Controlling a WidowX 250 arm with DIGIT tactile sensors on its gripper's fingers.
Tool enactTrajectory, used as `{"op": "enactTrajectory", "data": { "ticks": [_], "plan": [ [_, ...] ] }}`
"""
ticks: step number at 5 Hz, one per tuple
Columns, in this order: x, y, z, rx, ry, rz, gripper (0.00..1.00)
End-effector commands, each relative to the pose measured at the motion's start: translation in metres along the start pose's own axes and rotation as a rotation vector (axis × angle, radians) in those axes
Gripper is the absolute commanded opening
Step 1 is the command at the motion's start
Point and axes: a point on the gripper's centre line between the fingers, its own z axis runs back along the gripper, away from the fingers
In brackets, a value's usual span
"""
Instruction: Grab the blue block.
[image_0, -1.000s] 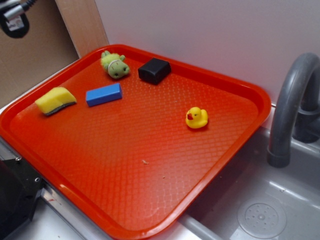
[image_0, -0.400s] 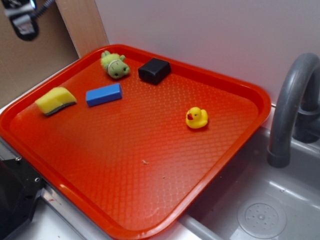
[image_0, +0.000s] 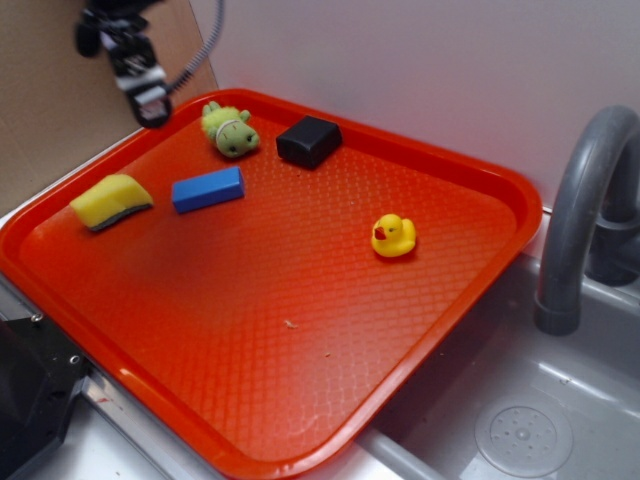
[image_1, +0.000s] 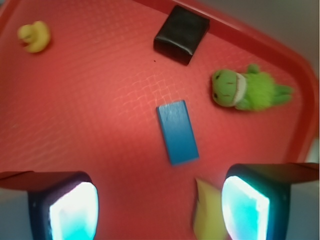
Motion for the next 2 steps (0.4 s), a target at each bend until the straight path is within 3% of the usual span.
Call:
{"op": "enactTrajectory", "data": {
  "ticks": [1, 2],
  "plan": [
    [0.0443, 0.0313, -0.0566, 0.006, 0.035, -0.075, 1.00],
    [0.0379, 0.0294, -0.0631, -0.011, 0.044, -0.213, 1.00]
  ]
}}
